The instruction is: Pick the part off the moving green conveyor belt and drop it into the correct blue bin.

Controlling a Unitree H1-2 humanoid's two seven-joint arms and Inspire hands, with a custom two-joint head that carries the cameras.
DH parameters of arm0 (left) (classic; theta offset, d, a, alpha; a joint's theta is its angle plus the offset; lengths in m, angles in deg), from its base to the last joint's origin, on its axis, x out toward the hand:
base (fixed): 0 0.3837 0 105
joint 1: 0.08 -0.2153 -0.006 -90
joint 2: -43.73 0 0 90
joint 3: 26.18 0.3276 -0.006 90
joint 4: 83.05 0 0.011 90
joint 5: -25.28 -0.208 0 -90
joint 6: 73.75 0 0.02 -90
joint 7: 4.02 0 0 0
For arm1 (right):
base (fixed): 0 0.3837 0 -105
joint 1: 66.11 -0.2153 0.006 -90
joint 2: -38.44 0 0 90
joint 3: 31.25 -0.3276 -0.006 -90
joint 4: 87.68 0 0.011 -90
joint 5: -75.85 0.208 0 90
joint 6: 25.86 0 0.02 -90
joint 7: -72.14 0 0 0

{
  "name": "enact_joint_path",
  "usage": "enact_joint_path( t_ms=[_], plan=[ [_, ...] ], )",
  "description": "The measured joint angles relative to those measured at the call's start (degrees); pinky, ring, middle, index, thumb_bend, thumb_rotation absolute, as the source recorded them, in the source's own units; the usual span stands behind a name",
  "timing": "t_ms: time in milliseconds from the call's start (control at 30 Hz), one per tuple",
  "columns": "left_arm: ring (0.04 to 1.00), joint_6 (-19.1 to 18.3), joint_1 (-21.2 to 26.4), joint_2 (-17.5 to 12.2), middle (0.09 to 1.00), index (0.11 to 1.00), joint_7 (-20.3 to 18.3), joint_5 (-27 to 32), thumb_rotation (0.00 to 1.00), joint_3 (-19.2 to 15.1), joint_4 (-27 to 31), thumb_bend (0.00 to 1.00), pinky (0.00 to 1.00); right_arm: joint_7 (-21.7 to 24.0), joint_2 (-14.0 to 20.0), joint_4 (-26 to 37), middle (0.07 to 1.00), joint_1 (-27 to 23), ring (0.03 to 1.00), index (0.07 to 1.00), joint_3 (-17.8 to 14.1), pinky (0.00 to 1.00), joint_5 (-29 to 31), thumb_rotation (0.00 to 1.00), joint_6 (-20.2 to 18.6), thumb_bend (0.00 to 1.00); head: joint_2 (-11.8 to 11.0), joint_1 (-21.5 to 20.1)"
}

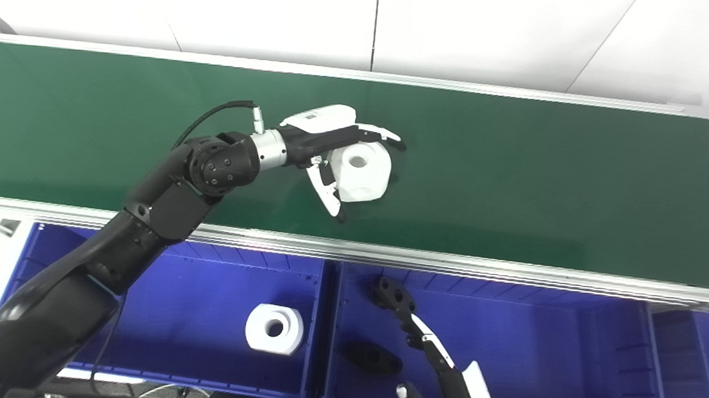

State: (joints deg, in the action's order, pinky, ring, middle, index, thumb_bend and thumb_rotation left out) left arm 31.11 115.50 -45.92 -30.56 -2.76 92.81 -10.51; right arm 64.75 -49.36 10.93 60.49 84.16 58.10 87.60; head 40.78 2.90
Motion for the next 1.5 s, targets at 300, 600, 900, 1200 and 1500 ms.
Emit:
enact_joint_path(
  t_ms=[300, 600, 900, 1200, 1500],
  plan=[
    [0.442, 2.4, -1.2, -0.1, 0.536, 0.551, 2.1, 1.2, 0.0, -0.7, 0.0, 0.47, 0.39, 0.0, -0.4, 0.0, 0.914, 0.1, 0.884, 0.9, 0.1, 0.83, 0.4, 1.0, 0.0, 0.6, 0.0, -0.1],
    [0.442, 2.2, -1.6, -0.3, 0.54, 0.548, 2.1, 1.1, 0.0, -2.4, 0.1, 0.47, 0.38, 0.0, -0.4, -0.1, 0.915, 0.1, 0.886, 0.901, 0.1, 0.83, 0.0, 1.0, 0.0, 0.59, -0.1, -0.1],
    [0.457, 1.5, -3.1, -1.1, 0.513, 0.564, 1.3, 1.2, 0.0, -3.6, 2.9, 0.47, 0.4, -0.5, -0.4, -0.3, 0.916, 0.0, 0.887, 0.902, 0.4, 0.83, -0.3, 1.0, 0.0, 0.6, -0.4, -0.1],
    [0.485, -0.1, -5.2, -3.9, 0.487, 0.569, 0.7, 5.1, 0.0, -8.9, 10.0, 0.47, 0.4, -0.5, -0.2, -0.8, 0.919, -0.3, 0.893, 0.905, 0.7, 0.84, 0.0, 1.0, 0.0, 0.6, -0.6, 0.6],
    [0.473, -1.9, -7.8, -5.2, 0.49, 0.562, 0.6, 7.8, 0.0, -12.4, 15.7, 0.47, 0.4, -0.9, 0.9, -1.7, 0.921, -1.4, 0.891, 0.907, 0.9, 0.84, 0.0, 1.0, 0.0, 0.59, -0.8, 1.3]
  ],
)
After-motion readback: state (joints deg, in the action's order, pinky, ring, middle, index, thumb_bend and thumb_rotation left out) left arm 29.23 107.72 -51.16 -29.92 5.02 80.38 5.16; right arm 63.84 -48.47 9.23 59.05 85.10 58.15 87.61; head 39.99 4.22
